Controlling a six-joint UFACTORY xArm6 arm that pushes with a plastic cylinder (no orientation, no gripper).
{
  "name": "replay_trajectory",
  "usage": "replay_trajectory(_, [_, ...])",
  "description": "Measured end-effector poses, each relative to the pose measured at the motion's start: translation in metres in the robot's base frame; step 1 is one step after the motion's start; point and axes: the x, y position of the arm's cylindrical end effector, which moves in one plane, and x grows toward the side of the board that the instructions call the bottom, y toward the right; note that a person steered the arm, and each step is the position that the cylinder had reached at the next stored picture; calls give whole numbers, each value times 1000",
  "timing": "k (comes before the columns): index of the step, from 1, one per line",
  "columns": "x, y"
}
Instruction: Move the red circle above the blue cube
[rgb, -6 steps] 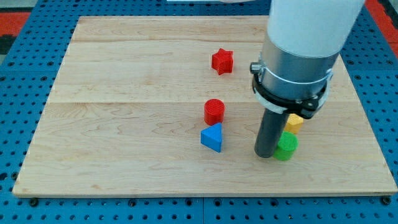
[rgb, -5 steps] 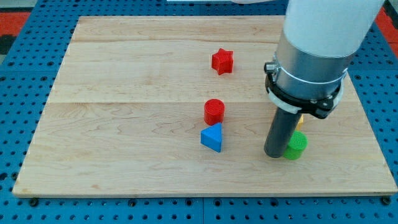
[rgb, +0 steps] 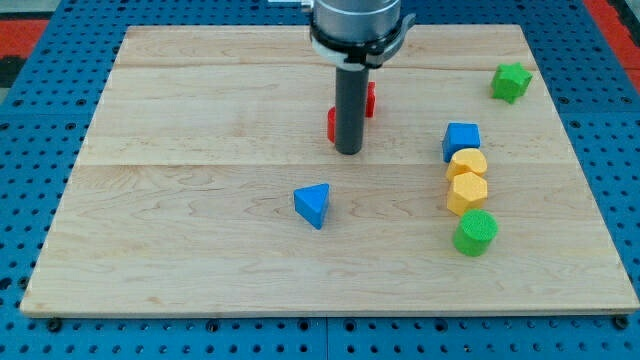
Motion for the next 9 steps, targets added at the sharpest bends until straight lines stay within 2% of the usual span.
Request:
replay_trajectory(1, [-5, -33])
replay_trajectory(2, [-33, -80])
replay_trajectory(4, [-28, -1])
replay_trajectory(5, [-53, -14])
replay_trajectory(7, [-48, 73])
replay_trajectory(9, [-99, 81])
